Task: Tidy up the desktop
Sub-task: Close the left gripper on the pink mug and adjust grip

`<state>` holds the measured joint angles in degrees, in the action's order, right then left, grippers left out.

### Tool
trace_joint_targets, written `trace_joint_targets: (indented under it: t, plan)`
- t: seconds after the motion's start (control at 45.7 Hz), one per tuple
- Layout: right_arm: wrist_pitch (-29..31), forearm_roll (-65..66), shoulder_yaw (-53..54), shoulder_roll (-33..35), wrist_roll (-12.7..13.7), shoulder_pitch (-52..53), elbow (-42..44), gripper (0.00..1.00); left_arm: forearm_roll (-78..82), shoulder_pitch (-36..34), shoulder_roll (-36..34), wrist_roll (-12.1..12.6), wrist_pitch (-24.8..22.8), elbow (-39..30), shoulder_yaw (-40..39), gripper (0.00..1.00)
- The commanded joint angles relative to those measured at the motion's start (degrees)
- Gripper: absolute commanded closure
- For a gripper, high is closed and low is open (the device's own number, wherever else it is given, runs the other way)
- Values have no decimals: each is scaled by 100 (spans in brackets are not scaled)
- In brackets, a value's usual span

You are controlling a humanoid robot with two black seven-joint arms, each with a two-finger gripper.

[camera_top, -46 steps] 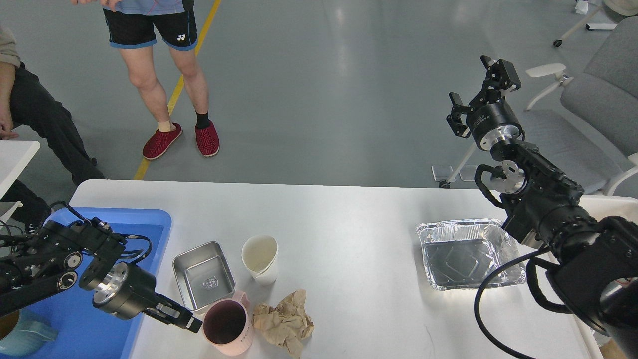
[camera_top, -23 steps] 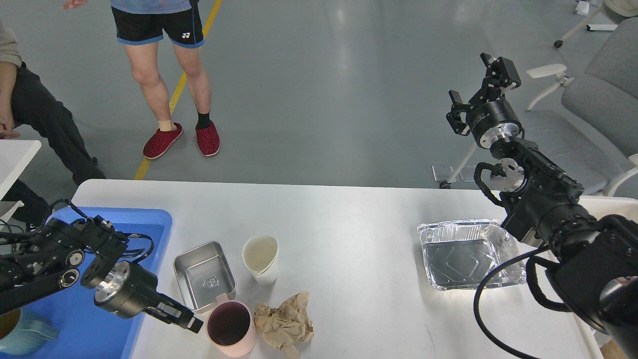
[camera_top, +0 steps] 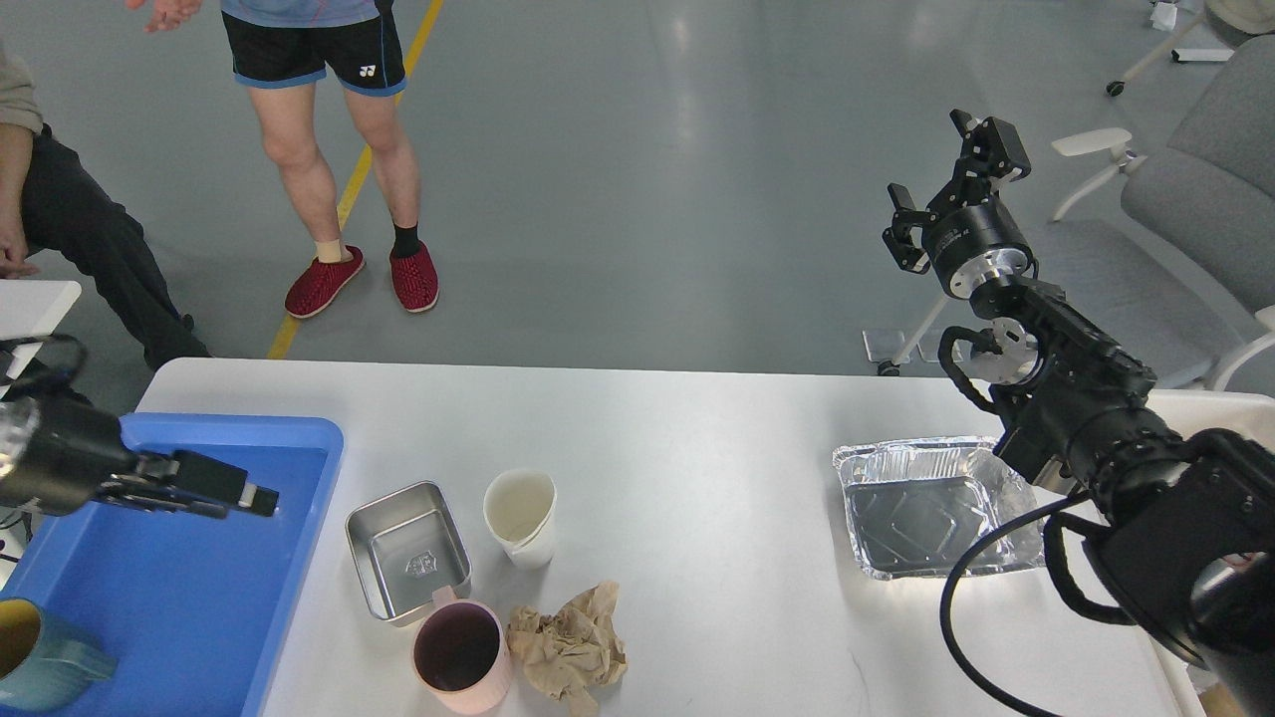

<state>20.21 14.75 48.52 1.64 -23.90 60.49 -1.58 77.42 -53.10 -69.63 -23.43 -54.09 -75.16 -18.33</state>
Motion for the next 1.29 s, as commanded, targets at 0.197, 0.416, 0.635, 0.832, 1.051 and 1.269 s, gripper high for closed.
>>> trace_joint_targets:
  t: [0.197, 0.416, 0.635, 0.832, 1.051, 1.269]
  plan:
    - [0, 11, -27, -23, 0, 77, 0, 0, -983, 80, -2265, -451, -91, 18, -127, 27]
    - [0, 11, -27, -32, 8, 94, -9, 0, -1001, 89, -2073, -496, -91, 18, -56, 27]
    - [0, 2, -27, -50, 17, 112, -9, 0, -904, 133, -738, -242, -91, 18, 198, 27]
    - [0, 11, -35, -32, 17, 165, 0, 0, -272, 300, 757, 93, -50, 36, 752, 27]
    - [0, 11, -35, -32, 17, 165, 0, 0, -96, 669, 1988, 549, 486, 115, 972, 27]
    - [9, 19, -44, -50, 17, 165, 0, 0, 150, 1056, 2454, 735, 874, 203, 972, 27]
